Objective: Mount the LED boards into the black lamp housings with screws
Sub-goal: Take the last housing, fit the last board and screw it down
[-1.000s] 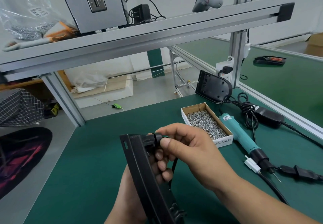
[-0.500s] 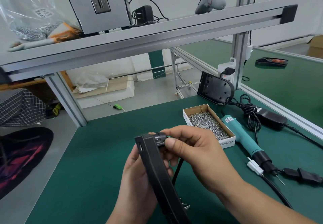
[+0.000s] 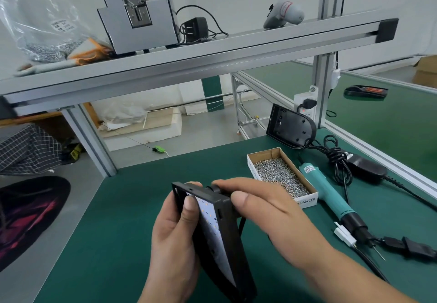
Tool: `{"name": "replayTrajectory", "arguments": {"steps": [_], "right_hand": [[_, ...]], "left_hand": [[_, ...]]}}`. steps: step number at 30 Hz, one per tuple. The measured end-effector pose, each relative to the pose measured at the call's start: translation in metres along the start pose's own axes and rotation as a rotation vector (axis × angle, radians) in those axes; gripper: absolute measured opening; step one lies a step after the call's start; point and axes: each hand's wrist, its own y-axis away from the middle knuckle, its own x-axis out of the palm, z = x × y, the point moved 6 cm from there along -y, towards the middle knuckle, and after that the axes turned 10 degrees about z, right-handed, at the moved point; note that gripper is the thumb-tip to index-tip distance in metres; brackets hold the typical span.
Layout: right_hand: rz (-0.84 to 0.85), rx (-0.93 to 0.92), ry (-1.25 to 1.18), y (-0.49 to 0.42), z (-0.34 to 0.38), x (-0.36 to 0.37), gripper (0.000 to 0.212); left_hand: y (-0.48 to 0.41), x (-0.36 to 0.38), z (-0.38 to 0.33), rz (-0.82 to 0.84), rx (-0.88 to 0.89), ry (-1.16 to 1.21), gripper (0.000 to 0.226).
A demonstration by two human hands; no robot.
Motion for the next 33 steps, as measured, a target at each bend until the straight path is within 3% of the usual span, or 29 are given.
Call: {"name": "replayTrajectory", "arguments": {"steps": [2, 4, 8, 12, 14, 17, 23, 30, 33], "right_hand": [[0.035, 0.031, 0.108, 0.000, -0.003, -0.007, 0.068], [0.016, 0.062, 0.138, -0.003, -0.003, -0.017, 0.079], [0.073, 0.197, 0.098, -0.006, -0.011, -0.029, 0.050], [-0.037, 0.237, 0.087, -0.008, -0.026, -0.029, 0.040], [-0.054, 0.224, 0.027, -0.011, -0.033, -0.029, 0.046], [-0.052, 0.229, -0.047, -0.011, -0.041, -0.026, 0.072], [-0.060, 0.261, -0.162, -0.011, -0.053, -0.023, 0.047], [-0.119, 0.307, -0.179, -0.011, -0.059, -0.024, 0.036], [-0.109, 0.381, -0.233, -0.010, -0.062, -0.024, 0.044]], "left_hand": [[0.000, -0.002, -0.004, -0.022, 0.023, -0.033, 0.062], [-0.001, -0.002, -0.006, -0.007, 0.042, -0.111, 0.059], [-0.001, -0.002, -0.007, 0.042, 0.036, -0.278, 0.050], [0.001, 0.000, -0.001, 0.052, -0.001, -0.303, 0.038], [0.001, 0.001, 0.004, 0.060, -0.045, -0.271, 0.035], [0.000, 0.002, 0.010, 0.068, -0.120, -0.179, 0.026], [0.000, 0.004, 0.017, 0.071, -0.176, -0.072, 0.025], [-0.001, 0.004, 0.015, 0.070, -0.181, -0.086, 0.023], [0.000, 0.006, 0.014, 0.081, -0.194, -0.074, 0.023]]}}
